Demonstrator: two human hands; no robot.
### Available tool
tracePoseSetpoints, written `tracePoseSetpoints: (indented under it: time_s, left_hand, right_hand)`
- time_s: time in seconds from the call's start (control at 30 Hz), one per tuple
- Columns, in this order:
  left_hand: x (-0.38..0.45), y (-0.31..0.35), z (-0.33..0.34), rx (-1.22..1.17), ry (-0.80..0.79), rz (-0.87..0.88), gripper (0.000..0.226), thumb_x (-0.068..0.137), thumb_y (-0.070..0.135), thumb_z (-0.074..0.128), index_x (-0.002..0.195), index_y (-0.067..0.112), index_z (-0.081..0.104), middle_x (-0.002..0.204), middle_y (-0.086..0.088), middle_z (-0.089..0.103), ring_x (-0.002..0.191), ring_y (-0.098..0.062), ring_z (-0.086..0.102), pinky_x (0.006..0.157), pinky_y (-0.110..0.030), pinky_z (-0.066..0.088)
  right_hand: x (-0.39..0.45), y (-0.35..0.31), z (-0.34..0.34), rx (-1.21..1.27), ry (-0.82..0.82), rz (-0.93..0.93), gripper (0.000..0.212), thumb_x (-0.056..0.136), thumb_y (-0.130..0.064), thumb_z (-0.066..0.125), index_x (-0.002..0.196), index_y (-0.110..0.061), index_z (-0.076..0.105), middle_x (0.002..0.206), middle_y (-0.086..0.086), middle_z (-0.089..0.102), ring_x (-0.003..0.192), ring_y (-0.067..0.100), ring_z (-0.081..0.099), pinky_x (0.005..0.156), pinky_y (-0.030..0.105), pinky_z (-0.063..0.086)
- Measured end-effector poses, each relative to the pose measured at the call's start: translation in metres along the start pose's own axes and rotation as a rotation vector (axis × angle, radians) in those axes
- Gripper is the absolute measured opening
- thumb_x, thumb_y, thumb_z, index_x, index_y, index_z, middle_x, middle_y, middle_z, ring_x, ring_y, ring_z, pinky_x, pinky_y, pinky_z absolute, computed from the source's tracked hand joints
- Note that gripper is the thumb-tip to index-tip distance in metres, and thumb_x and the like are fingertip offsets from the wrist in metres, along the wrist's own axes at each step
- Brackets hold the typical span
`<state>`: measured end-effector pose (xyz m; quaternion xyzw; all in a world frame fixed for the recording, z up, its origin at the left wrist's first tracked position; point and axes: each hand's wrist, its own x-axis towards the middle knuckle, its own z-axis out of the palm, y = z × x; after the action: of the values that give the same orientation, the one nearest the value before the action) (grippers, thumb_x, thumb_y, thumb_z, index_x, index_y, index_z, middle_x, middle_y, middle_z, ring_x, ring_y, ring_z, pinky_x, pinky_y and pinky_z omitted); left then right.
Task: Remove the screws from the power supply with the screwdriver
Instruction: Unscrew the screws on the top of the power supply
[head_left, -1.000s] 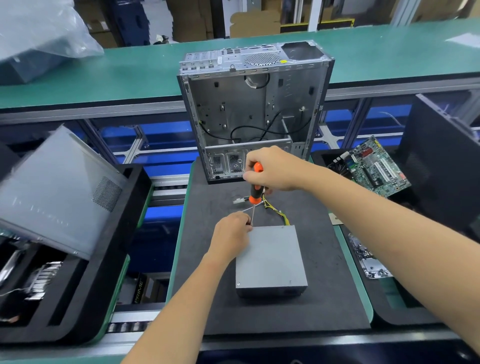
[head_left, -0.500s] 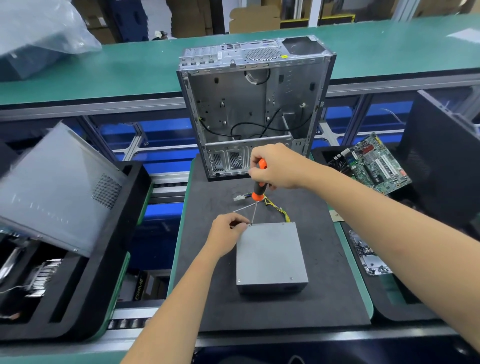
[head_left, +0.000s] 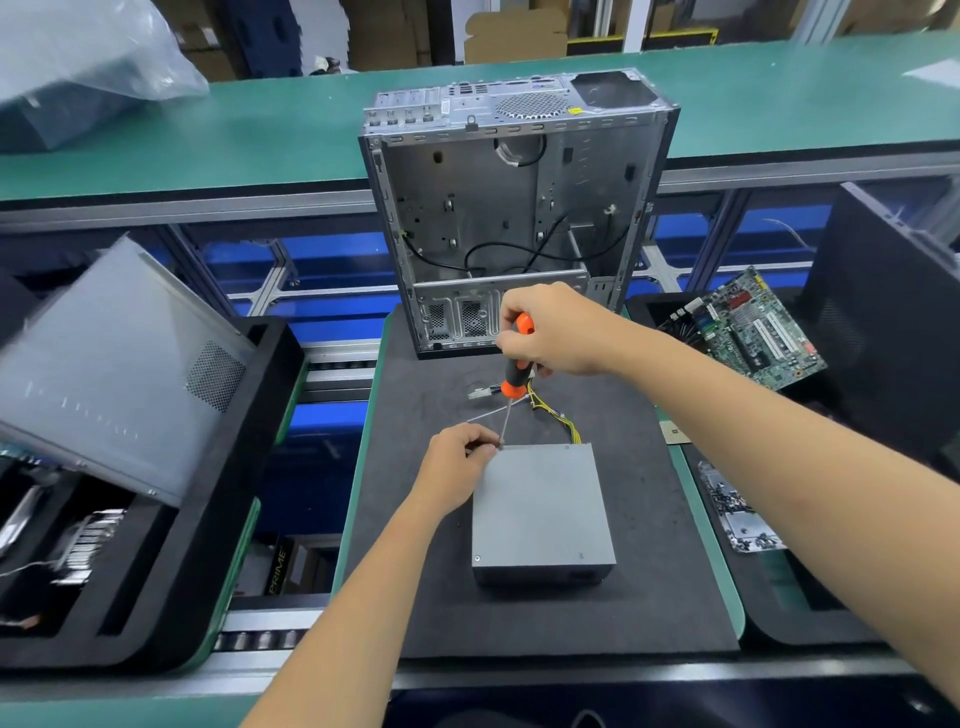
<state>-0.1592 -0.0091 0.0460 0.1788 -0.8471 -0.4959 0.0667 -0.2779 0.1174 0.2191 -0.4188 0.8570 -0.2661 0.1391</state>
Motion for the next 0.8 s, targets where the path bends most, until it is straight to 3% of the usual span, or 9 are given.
tracePoseSetpoints:
  time_s: [0.1, 0.5, 0.8]
  left_hand:
    - [0.000, -0.001, 0.000, 0.003, -0.002, -0.007, 0.023, 0.089, 0.009, 0.061, 0.083, 0.029, 0.069, 0.086, 0.016, 0.068, 0.077, 0.012, 0.057, 0.065, 0.001, 0.039]
    - [-0.002, -0.002, 0.000, 0.021, 0.017, 0.014, 0.024, 0.089, 0.011, 0.062, 0.082, 0.033, 0.070, 0.089, 0.017, 0.068, 0.083, 0.002, 0.060, 0.069, -0.003, 0.042]
    - [0.004, 0.001, -0.005, 0.114, -0.021, 0.098, 0.010, 0.085, 0.016, 0.069, 0.092, 0.016, 0.076, 0.086, 0.011, 0.067, 0.081, 0.001, 0.060, 0.071, -0.003, 0.041]
  right_hand:
    - [-0.001, -0.001, 0.003, 0.009, -0.010, 0.011, 0.008, 0.087, -0.022, 0.056, 0.083, -0.016, 0.056, 0.075, -0.004, 0.064, 0.054, 0.015, 0.068, 0.057, 0.035, 0.056]
    - [-0.001, -0.012, 0.002, -0.142, -0.041, -0.011, 0.016, 0.090, -0.025, 0.053, 0.091, -0.010, 0.056, 0.085, 0.008, 0.068, 0.060, 0.024, 0.064, 0.061, 0.037, 0.053]
    - [0.000, -0.009, 0.004, -0.128, -0.009, 0.014, 0.015, 0.093, -0.025, 0.050, 0.088, -0.011, 0.054, 0.082, 0.011, 0.067, 0.061, 0.026, 0.065, 0.055, 0.032, 0.048]
